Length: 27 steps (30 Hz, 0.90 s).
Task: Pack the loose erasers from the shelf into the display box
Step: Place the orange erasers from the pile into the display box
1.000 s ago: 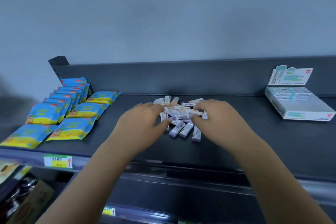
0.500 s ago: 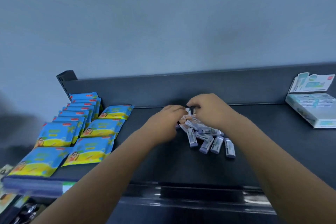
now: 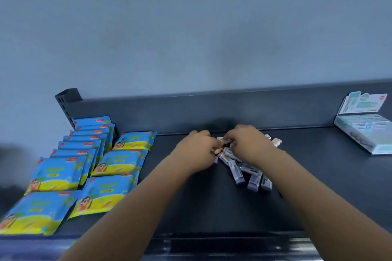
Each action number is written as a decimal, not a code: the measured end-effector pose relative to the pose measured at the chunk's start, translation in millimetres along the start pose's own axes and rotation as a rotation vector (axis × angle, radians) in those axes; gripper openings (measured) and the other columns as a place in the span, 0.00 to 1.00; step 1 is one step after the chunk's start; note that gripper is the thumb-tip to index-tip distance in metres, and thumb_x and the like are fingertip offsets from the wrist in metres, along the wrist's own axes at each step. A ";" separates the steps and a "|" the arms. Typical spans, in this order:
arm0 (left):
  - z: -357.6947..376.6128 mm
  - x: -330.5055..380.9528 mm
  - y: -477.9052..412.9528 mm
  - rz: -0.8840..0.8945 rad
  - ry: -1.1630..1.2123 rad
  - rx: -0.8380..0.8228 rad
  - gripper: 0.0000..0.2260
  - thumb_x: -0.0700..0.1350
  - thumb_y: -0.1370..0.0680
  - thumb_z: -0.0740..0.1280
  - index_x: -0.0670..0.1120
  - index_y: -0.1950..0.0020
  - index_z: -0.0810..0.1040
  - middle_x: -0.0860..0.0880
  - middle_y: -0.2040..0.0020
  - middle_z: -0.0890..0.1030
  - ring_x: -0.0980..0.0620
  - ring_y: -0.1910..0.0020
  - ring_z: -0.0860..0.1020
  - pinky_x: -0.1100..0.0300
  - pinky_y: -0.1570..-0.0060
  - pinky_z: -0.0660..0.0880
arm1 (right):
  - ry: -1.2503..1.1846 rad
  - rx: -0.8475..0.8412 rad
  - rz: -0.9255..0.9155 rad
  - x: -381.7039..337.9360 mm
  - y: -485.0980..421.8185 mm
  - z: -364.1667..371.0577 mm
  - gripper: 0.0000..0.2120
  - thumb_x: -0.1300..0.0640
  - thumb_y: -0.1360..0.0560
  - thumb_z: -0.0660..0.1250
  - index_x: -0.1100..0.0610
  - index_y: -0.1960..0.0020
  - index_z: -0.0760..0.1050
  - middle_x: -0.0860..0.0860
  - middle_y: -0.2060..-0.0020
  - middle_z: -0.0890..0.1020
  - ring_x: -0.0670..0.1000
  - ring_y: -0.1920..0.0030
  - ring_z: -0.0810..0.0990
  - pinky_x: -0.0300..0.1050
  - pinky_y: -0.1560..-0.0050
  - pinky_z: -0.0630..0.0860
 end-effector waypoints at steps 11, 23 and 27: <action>-25.4 -7.7 20.5 -0.182 0.093 0.213 0.08 0.52 0.25 0.68 0.48 0.54 0.77 0.51 0.55 0.78 0.47 0.54 0.77 0.50 0.56 0.76 | -0.047 0.050 -0.012 0.9 -4.5 7.2 0.07 0.53 0.24 0.67 0.45 0.47 0.78 0.47 0.46 0.81 0.54 0.44 0.77 0.50 0.48 0.77; -44.9 10.7 65.5 -0.406 1.185 0.619 0.10 0.39 0.27 0.77 0.47 0.49 0.79 0.48 0.63 0.84 0.53 0.66 0.82 0.64 0.63 0.77 | -0.118 0.043 0.012 10.7 -9.2 -7.8 0.15 0.56 0.27 0.66 0.50 0.71 0.69 0.48 0.68 0.72 0.55 0.58 0.70 0.45 0.62 0.67; -42.0 20.4 70.5 -0.461 1.234 0.734 0.06 0.38 0.25 0.74 0.48 0.51 0.83 0.47 0.65 0.83 0.48 0.67 0.83 0.60 0.62 0.78 | -0.223 0.136 -0.052 24.8 19.4 -38.9 0.07 0.56 0.22 0.65 0.48 0.55 0.81 0.48 0.56 0.75 0.52 0.50 0.73 0.50 0.49 0.74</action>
Point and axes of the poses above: each hand's wrist, its own y-axis away from the middle knuckle, its own z-axis out of the palm, x = y × z, the point moved 8 cm from there along -y, towards the middle knuckle
